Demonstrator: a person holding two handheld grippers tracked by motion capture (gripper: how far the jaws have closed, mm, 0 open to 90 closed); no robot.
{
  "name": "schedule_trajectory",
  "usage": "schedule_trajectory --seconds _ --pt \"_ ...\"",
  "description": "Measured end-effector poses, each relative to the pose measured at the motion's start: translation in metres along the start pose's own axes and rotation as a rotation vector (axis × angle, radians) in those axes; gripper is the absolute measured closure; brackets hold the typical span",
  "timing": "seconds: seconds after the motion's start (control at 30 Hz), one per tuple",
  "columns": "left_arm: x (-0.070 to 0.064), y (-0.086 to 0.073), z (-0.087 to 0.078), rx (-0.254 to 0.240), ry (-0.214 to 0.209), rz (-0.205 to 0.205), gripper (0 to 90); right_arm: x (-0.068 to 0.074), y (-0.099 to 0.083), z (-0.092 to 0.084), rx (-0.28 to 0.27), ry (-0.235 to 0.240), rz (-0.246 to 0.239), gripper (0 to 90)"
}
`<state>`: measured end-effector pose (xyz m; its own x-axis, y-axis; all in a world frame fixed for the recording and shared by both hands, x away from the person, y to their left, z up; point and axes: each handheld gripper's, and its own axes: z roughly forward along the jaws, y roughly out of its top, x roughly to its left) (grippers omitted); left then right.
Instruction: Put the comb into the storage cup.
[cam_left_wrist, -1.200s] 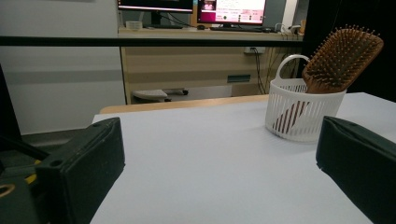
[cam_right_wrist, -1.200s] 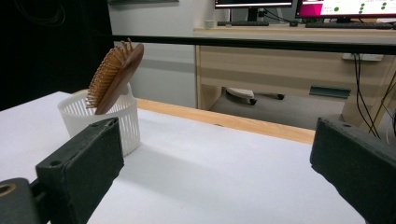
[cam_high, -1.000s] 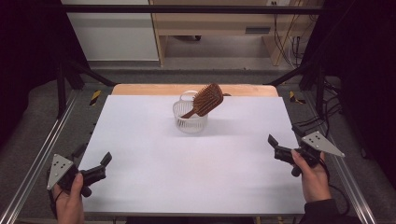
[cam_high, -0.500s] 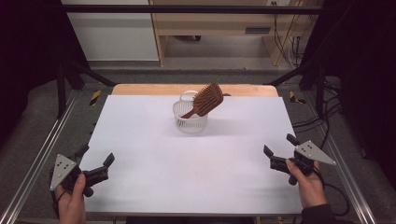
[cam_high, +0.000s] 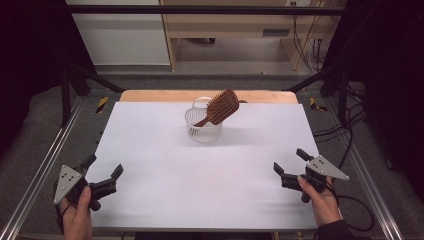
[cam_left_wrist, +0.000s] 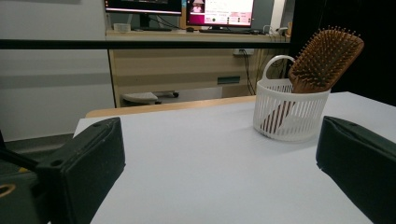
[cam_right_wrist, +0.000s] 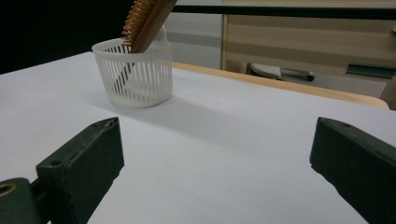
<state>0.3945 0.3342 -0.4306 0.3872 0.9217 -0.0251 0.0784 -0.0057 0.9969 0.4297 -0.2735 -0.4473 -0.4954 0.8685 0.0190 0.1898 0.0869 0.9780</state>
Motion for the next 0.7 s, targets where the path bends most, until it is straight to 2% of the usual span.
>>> schedule_trajectory --seconds 0.4,0.6,0.7 --pt "-0.006 0.0 0.002 -0.002 -0.04 0.012 1.3 0.013 -0.008 0.015 0.009 0.046 -0.021 3.3" --pt "-0.01 0.0 0.005 0.016 -0.057 0.009 1.2 0.014 -0.009 0.026 0.023 0.015 -0.007 4.1" --pt "-0.011 -0.001 0.006 0.022 -0.062 0.006 1.2 0.016 -0.009 0.029 0.039 0.01 -0.019 4.6"
